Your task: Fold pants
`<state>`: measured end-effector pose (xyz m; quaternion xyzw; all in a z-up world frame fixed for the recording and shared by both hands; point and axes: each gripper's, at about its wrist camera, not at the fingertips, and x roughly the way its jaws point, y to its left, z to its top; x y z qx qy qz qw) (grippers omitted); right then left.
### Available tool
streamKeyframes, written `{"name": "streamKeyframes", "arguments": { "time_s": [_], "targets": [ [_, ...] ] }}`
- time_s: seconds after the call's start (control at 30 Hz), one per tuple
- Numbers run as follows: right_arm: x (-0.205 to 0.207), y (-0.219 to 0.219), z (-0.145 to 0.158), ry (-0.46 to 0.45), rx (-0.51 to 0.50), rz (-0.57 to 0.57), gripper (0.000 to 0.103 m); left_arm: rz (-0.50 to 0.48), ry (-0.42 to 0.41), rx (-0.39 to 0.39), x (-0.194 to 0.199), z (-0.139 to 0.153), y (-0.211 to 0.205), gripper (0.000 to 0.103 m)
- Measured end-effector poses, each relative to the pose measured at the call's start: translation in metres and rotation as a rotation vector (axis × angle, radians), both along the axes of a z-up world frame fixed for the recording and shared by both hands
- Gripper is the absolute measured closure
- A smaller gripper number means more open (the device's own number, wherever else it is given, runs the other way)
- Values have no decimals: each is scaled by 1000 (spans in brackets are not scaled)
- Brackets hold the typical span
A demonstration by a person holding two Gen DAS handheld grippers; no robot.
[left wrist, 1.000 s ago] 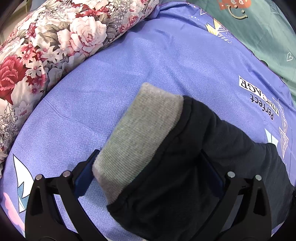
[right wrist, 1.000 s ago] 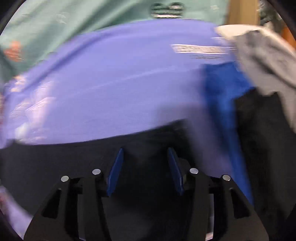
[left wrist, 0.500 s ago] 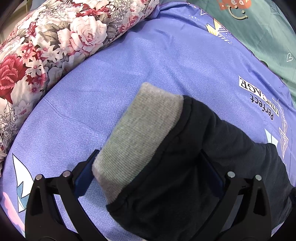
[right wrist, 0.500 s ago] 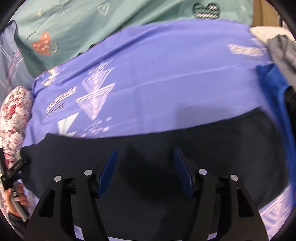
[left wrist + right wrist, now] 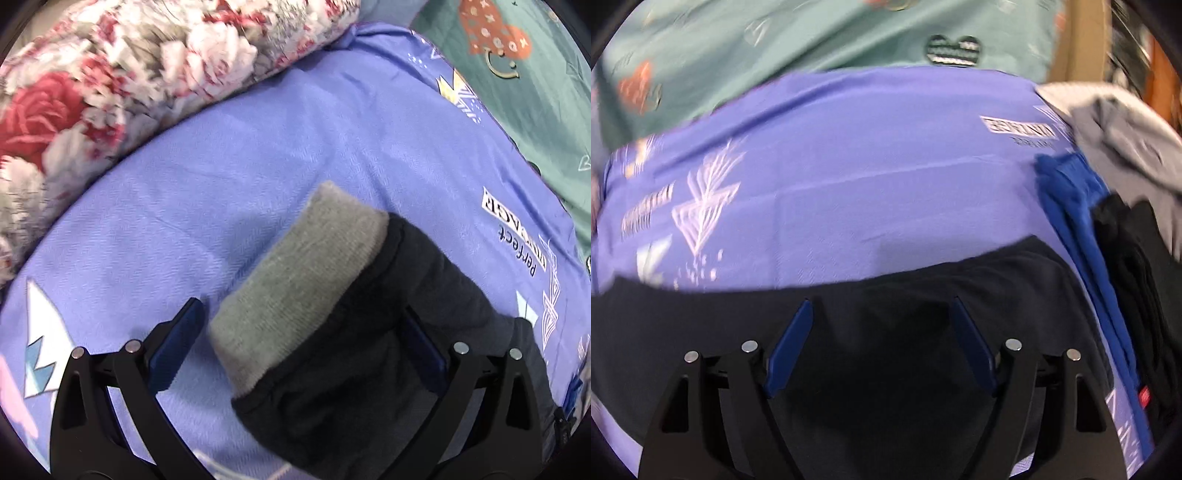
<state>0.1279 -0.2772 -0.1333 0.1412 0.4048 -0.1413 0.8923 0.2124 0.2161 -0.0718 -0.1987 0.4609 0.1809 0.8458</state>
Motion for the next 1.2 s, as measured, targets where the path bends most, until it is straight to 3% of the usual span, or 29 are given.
{"name": "streamKeyframes", "arguments": {
  "time_s": [0.13, 0.2, 0.33, 0.4, 0.47, 0.57, 0.63, 0.7, 0.83, 0.93, 1.0, 1.1, 1.2],
  "targets": [
    [-4, -5, 1, -27, 170, 58, 26, 8, -70, 88, -14, 37, -19, 2],
    [-1, 0, -1, -14, 222, 90, 26, -35, -95, 84, -14, 53, -33, 2],
    [0, 11, 2, -15, 246, 126, 25, -262, -88, 22, 2, 65, -80, 2],
    [-1, 12, 2, -16, 271, 135, 22, -409, -35, 12, 18, 55, -110, 2],
    [-3, 9, 2, -27, 312, 133, 21, -461, 22, 26, 31, 38, -127, 2],
    [-1, 8, 1, -23, 322, 129, 21, -391, 126, 42, 51, 4, -121, 2],
    [-1, 7, 0, -18, 322, 129, 21, -352, 126, 104, 55, -2, -111, 2],
    [-1, 6, 0, -18, 334, 130, 21, -366, 120, 62, 60, -1, -100, 2],
    [-2, -1, 1, -22, 341, 107, 17, -345, 94, -95, 58, 19, -75, 2],
    [-2, -4, -1, -16, 355, 100, 17, -339, 65, -144, 52, 31, -63, 2],
    [-2, -3, -1, -16, 352, 102, 16, -299, 88, -66, 45, 31, -58, 2],
    [-1, 5, -1, -10, 331, 131, 12, -291, 104, -122, 36, 24, -51, 2],
    [-1, 12, -1, 1, 300, 151, 12, -307, 104, -45, 32, 18, -59, 2]
  ]
}}
